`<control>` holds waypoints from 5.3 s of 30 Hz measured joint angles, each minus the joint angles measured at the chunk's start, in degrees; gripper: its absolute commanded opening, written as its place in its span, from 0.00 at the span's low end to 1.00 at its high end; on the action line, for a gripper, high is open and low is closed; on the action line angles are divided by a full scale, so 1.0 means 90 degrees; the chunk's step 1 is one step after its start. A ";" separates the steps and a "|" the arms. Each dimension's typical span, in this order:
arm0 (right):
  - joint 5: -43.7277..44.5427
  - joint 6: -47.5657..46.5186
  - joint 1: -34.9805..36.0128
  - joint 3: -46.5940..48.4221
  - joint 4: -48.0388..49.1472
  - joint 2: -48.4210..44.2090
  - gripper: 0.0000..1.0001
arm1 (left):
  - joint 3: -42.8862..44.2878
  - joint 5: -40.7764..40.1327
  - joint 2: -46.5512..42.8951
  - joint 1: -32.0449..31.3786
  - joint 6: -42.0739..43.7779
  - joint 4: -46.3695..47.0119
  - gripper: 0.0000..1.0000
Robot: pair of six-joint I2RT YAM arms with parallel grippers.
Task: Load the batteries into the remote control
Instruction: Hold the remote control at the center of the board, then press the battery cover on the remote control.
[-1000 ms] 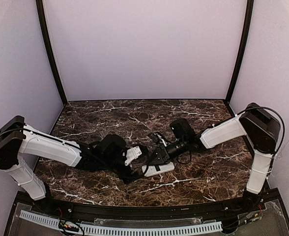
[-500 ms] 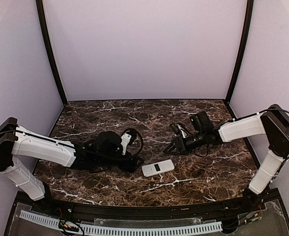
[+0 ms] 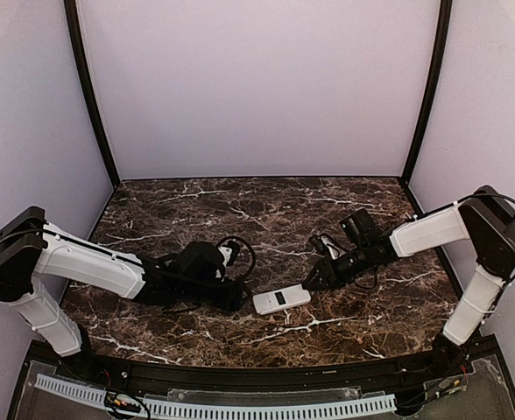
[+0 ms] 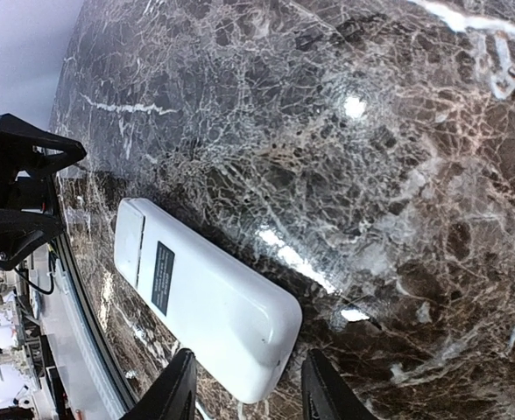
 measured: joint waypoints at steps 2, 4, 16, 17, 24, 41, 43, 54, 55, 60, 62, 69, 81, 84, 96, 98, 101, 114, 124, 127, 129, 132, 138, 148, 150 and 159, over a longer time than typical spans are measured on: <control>-0.0017 0.0000 0.0000 -0.0046 0.0005 0.0002 0.37 | 0.0007 0.0019 0.0053 0.0000 -0.0058 0.0000 0.61; -0.0058 0.0010 -0.0002 -0.0112 0.0032 0.0002 0.35 | 0.0032 0.0049 0.0114 -0.0002 -0.0112 0.0005 0.60; -0.0345 0.0245 0.0090 -0.0423 0.0466 0.0068 0.31 | 0.0236 0.0233 0.0571 -0.0024 -0.0294 0.0097 0.52; -0.0357 0.0272 0.0117 -0.0435 0.0495 0.0068 0.30 | 0.0238 0.0233 0.0583 -0.0024 -0.0316 0.0119 0.52; -0.0425 0.0556 0.0318 -0.0588 0.0733 0.0068 0.29 | 0.0357 0.0233 0.0695 -0.0024 -0.0359 0.0168 0.51; -0.0483 0.1061 0.0624 -0.0811 0.1132 0.0068 0.27 | 0.0359 0.0197 0.0699 -0.0024 -0.0551 0.0148 0.47; -0.0488 0.1078 0.0627 -0.0826 0.1154 0.0068 0.27 | 0.0359 0.0107 0.0699 -0.0024 -0.0549 0.0126 0.46; -0.0498 0.1127 0.0629 -0.0835 0.1202 0.0068 0.26 | 0.0653 -0.0080 0.0702 -0.0022 -0.0379 -0.0092 0.44; -0.0498 0.1129 0.0629 -0.0835 0.1205 0.0068 0.26 | 0.0665 -0.0080 0.0704 -0.0017 -0.0355 -0.0095 0.43; -0.0500 0.1171 0.0653 -0.0835 0.1224 0.0068 0.26 | 0.0726 -0.0078 0.0797 -0.0007 -0.0296 -0.0107 0.42; -0.0503 0.1180 0.0663 -0.0835 0.1248 0.0068 0.25 | 0.0733 -0.0078 0.0833 -0.0010 -0.0282 -0.0119 0.42; -0.0505 0.1200 0.0663 -0.0835 0.1282 0.0068 0.25 | 0.0787 -0.0085 0.0937 -0.0007 -0.0255 -0.0223 0.41; -0.0551 0.1200 0.0663 -0.0835 0.1299 0.0102 0.25 | 0.1003 -0.0182 0.1137 0.0019 -0.0136 -0.0435 0.39; -0.0554 0.1200 0.0663 -0.0835 0.1299 0.0104 0.25 | 0.1054 -0.0185 0.1212 0.0019 -0.0131 -0.0478 0.38; -0.0622 0.1207 0.0663 -0.0835 0.1348 0.0187 0.24 | 0.1180 -0.0168 0.1343 0.0034 -0.0114 -0.0522 0.31; -0.0644 0.1217 0.0663 -0.0835 0.1365 0.0209 0.24 | 0.1180 -0.0148 0.1345 0.0034 -0.0121 -0.0522 0.31; -0.0678 0.1222 0.0663 -0.0835 0.1394 0.0226 0.24 | 0.1180 -0.0112 0.1358 0.0056 -0.0168 -0.0512 0.29; -0.0882 0.1246 0.0663 -0.0835 0.1515 0.0350 0.23 | 0.1171 -0.0024 0.1421 0.0114 -0.0350 -0.0352 0.23; -0.1025 0.1290 0.0663 -0.0835 0.1591 0.0452 0.22 | 0.1107 0.0024 0.1447 0.0141 -0.0403 -0.0141 0.21; -0.1069 0.1336 0.0665 -0.0835 0.1605 0.0474 0.21 | 0.1100 0.0066 0.1460 0.0160 -0.0406 -0.0107 0.20; -0.1088 0.1360 0.0668 -0.0835 0.1615 0.0488 0.21 | 0.1095 0.0070 0.1460 0.0163 -0.0406 -0.0087 0.19; -0.1144 0.1389 0.0675 -0.0835 0.1632 0.0517 0.21 | 0.1090 0.0068 0.1467 0.0163 -0.0403 -0.0058 0.19; -0.1256 0.1418 0.0687 -0.0823 0.1668 0.0583 0.21 | 0.1083 0.0061 0.1477 0.0163 -0.0401 -0.0015 0.18; -0.1307 0.1503 0.0690 -0.0702 0.1484 0.0639 0.21 | 0.1010 -0.0046 0.1457 0.0119 -0.0330 0.0090 0.18; -0.1302 0.1498 0.0690 -0.0663 0.1401 0.0641 0.21 | 0.1030 -0.0121 0.1457 0.0087 -0.0301 0.0049 0.18; -0.1265 0.1462 0.0690 -0.0573 0.1183 0.0641 0.22 | 0.0964 -0.0126 0.1445 0.0075 -0.0342 0.0136 0.21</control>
